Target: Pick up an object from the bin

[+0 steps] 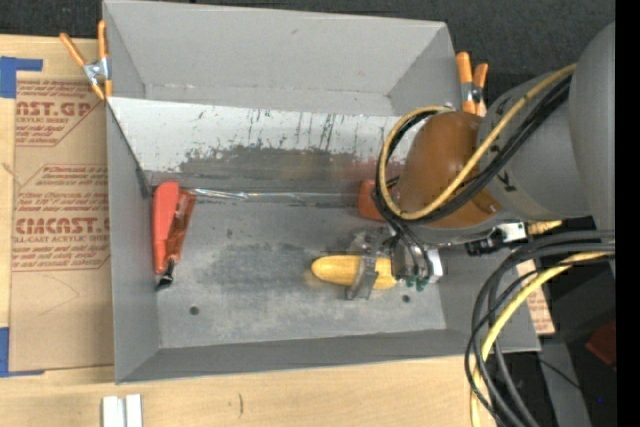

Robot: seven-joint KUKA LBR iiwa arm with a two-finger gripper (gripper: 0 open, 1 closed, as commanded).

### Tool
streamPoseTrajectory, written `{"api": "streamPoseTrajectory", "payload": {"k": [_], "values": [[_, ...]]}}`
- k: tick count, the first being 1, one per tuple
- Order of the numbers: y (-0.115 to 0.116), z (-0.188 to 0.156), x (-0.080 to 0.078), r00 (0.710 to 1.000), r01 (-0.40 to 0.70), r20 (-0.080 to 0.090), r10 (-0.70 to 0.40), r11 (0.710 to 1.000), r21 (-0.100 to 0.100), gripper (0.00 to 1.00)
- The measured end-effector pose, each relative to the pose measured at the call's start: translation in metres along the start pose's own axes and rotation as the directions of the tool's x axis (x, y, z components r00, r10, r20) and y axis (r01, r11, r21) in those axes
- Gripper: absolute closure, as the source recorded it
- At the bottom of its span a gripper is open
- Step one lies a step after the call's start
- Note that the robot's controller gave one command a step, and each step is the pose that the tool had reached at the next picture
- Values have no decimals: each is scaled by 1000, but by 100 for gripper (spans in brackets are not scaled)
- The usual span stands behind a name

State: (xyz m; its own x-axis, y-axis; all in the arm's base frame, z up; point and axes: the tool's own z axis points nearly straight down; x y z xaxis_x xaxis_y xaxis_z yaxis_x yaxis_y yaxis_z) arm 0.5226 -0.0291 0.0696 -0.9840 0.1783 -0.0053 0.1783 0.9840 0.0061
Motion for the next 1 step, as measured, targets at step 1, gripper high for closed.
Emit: {"api": "streamPoseTrajectory", "payload": {"k": [1], "values": [[3, -147, 12, 999, 41, 4, -41, 999, -1, 100]]}}
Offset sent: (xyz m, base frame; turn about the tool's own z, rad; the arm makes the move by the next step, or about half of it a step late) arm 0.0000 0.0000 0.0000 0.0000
